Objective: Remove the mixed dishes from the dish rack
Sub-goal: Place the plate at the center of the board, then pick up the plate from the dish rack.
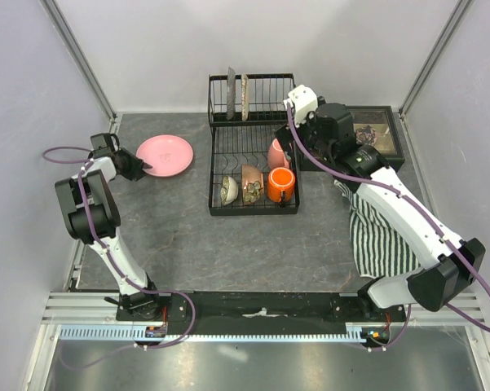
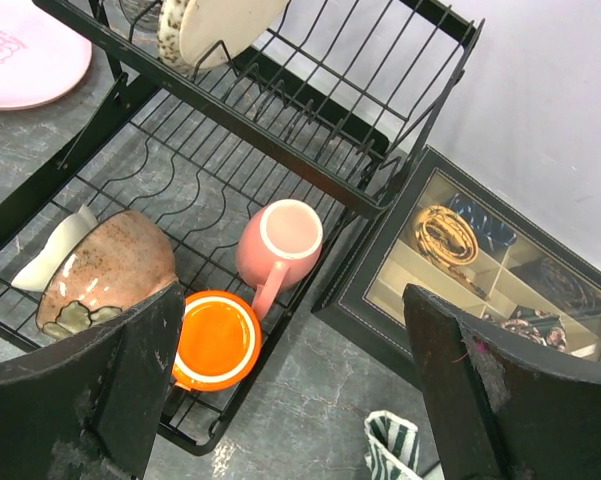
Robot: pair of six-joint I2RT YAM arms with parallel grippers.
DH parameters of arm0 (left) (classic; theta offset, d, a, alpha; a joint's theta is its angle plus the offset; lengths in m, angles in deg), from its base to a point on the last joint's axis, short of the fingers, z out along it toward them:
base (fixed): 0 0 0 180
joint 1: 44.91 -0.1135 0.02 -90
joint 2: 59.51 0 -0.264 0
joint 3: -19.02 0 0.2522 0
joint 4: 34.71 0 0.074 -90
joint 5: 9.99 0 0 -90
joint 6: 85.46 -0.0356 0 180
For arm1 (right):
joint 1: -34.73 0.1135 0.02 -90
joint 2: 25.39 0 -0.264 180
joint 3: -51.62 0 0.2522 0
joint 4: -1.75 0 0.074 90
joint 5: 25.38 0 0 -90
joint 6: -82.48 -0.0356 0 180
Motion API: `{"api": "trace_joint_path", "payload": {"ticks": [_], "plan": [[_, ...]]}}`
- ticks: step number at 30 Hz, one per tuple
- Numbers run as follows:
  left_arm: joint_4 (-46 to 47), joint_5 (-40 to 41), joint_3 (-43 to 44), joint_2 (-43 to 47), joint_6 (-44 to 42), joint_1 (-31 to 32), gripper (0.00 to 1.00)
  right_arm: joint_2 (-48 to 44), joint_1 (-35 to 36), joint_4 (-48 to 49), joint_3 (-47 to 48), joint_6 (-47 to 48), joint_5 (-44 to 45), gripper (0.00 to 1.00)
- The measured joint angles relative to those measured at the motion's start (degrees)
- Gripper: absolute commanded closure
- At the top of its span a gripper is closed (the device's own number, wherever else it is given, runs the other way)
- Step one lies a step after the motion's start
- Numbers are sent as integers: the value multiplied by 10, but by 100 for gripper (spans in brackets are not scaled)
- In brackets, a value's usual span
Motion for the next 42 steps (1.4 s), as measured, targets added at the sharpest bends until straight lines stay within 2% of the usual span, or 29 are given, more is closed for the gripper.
{"api": "trace_joint_path", "payload": {"ticks": [10,14,17,21,26,30,36,42], "plan": [[-2,0,0,-5,-1,-4,41,-6,-2,3,-3,0,5,2],[-8,1,0,-5,-6,-6,15,16,-2,7,19,-3,30,2],[-20,3,0,-2,-12,-7,1,66,-2,15,72,-11,58,2],[-29,6,-9,23,-19,-7,1,138,-2,19,150,-36,79,4],[-43,7,-21,96,-48,-7,1,217,0,21,247,-75,92,8],[-50,8,-21,156,-84,-5,1,266,9,20,311,-117,94,14],[-57,17,-24,209,-135,10,1,306,23,20,355,-188,89,18],[-65,36,-43,242,-169,30,1,325,36,19,359,-236,88,20]]}}
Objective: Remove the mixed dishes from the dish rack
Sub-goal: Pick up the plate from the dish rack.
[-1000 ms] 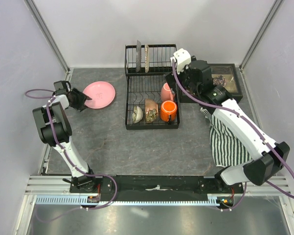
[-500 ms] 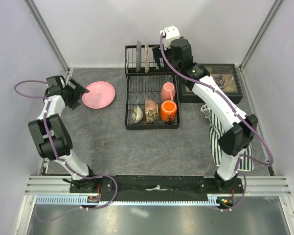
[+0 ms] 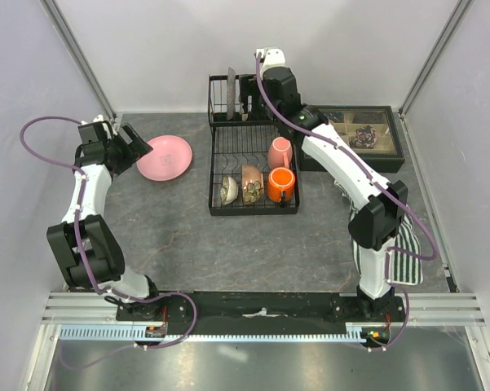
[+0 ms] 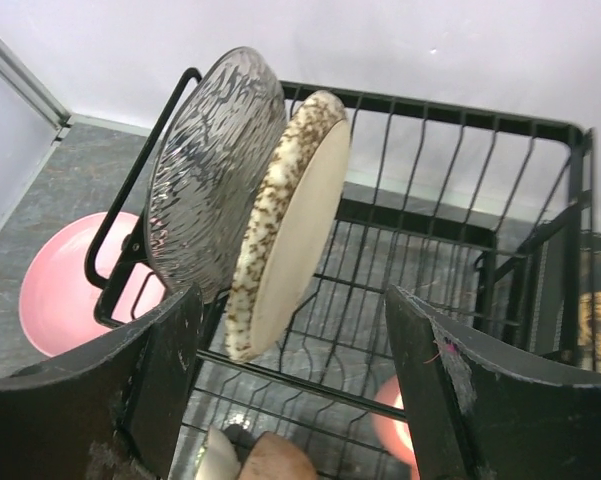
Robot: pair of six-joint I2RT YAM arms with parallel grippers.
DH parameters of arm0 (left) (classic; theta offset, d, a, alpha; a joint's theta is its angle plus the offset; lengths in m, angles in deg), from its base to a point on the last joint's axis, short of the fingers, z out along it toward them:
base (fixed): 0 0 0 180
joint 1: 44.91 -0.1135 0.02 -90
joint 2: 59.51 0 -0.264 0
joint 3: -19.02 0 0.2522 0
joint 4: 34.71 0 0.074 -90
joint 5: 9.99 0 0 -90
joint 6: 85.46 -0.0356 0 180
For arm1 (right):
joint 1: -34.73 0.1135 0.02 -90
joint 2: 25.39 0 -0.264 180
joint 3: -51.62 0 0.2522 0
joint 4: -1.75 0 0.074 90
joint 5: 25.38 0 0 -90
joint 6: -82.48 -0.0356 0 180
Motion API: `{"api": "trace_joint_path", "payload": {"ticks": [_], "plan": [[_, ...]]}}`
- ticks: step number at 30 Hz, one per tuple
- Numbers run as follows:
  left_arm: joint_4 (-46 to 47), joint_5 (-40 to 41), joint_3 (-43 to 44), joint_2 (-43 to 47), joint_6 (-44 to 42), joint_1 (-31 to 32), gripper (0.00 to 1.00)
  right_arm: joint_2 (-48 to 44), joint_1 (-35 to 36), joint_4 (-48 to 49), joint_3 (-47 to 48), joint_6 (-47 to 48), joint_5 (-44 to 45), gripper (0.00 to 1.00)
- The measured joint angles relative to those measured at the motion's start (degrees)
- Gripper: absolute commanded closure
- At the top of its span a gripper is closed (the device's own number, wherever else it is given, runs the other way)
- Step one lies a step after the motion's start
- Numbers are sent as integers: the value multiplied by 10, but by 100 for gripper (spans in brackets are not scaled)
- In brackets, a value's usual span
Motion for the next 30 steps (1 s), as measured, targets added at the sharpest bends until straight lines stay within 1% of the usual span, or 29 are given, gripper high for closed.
{"api": "trace_joint_path", "payload": {"ticks": [5,13,22,25,26,28,29,30], "plan": [[-1,15,-1,21,-17,9,1,12,10,0,0,-15,4,22],[0,30,-12,36,-31,11,1,45,23,5,16,-12,30,28],[7,47,-26,65,-41,17,1,89,26,5,38,-7,53,40],[13,51,-31,73,-46,20,1,96,26,5,42,-2,60,46],[15,54,-33,76,-48,21,1,97,26,5,44,-1,62,52],[18,57,-41,83,-52,23,1,100,26,5,47,0,64,58],[19,59,-44,87,-54,23,1,101,26,5,47,0,64,65],[19,59,-46,89,-55,23,1,101,27,5,47,1,65,68]]}}
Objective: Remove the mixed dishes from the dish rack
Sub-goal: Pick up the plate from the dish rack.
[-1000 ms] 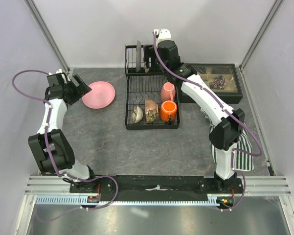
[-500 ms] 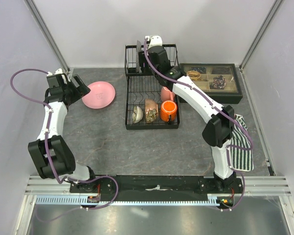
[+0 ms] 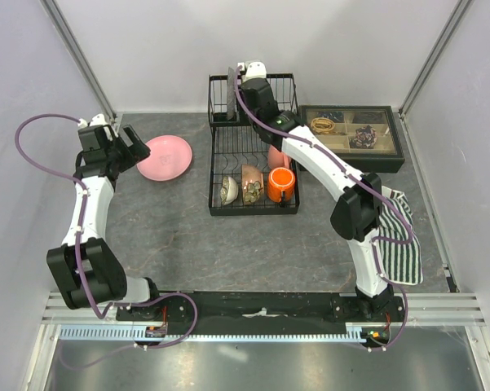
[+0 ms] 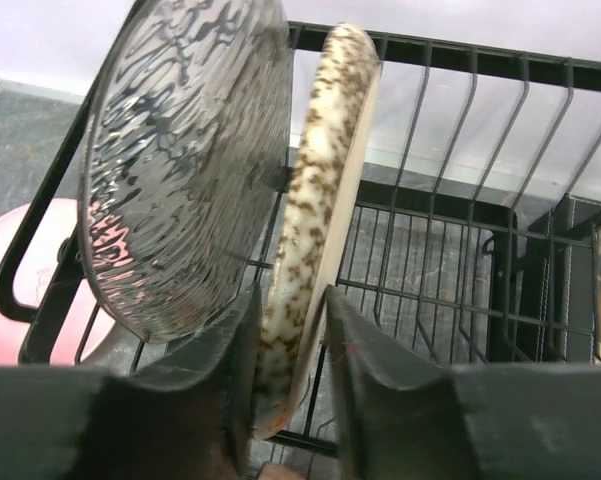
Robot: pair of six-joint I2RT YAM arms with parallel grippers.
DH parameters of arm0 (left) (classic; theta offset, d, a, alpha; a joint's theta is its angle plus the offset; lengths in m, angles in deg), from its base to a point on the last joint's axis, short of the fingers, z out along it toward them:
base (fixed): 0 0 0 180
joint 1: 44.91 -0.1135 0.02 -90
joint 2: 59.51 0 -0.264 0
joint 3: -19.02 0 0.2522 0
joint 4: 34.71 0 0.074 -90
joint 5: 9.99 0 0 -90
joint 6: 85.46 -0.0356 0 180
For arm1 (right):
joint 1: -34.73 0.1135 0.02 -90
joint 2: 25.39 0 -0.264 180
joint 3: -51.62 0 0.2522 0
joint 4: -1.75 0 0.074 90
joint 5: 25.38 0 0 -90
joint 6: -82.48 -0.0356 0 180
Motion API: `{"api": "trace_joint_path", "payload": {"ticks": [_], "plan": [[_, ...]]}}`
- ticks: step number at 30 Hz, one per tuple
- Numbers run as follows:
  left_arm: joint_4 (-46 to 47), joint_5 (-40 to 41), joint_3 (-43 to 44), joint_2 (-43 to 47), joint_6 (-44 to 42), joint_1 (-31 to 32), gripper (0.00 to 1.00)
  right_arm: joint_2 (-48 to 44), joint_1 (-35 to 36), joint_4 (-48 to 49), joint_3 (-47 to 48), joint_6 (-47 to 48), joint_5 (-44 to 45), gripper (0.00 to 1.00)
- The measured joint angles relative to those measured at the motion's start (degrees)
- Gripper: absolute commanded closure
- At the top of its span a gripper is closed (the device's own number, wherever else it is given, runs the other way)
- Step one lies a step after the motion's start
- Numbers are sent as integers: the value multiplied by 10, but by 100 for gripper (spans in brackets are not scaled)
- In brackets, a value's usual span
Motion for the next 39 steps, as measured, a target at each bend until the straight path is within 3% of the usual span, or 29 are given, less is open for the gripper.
{"api": "trace_joint_path", "payload": {"ticks": [3,24,30,36,39], "plan": [[2,0,-6,6,-2,0,1,0,4,0,1,-1,16,73],[16,-2,-15,9,-12,3,1,8,57,-1,40,54,143,77],[18,-7,-17,9,-14,3,1,9,68,10,41,84,175,84],[19,-17,-17,9,-14,4,1,9,72,30,41,121,210,99],[19,-20,-17,9,-14,4,1,9,74,38,41,137,225,100]]}}
